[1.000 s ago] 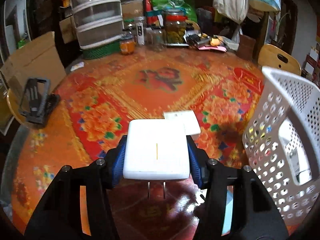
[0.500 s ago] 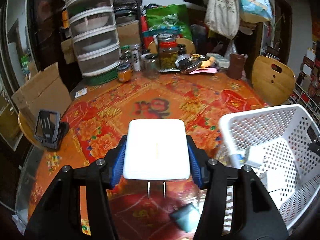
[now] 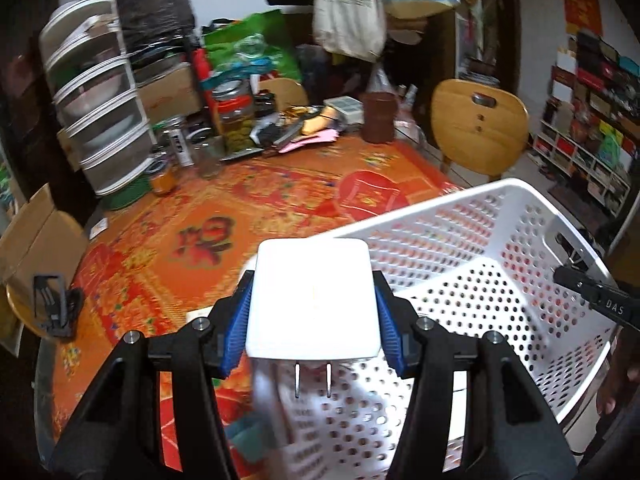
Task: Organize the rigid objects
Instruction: 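Lower the large white charger into the basket and open the left tool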
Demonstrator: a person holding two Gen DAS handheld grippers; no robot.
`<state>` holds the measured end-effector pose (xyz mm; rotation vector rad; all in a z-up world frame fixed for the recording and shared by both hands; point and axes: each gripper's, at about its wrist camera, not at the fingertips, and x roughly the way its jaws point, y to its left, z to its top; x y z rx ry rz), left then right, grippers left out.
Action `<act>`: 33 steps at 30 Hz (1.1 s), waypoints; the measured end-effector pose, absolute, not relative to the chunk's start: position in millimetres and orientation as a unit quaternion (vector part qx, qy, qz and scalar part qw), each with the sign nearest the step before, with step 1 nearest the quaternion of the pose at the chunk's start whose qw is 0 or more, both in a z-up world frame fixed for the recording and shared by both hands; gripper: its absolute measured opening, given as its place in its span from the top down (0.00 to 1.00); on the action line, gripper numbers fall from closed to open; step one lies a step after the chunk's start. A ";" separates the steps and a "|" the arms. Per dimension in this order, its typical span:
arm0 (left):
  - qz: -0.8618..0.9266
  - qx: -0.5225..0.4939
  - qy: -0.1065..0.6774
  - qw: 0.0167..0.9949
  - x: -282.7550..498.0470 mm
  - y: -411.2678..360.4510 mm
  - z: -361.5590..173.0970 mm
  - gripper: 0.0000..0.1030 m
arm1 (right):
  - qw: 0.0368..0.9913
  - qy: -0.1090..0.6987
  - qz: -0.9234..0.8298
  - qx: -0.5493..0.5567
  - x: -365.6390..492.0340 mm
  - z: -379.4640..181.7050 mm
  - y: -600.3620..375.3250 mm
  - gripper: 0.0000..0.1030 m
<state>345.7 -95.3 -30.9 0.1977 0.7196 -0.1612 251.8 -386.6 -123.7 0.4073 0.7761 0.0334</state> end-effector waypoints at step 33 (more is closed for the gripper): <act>-0.045 0.085 0.330 0.939 344.0 -45.1 -20.0 0.01 | 0.902 0.375 0.020 0.212 250.3 -125.5 -390.8 0.87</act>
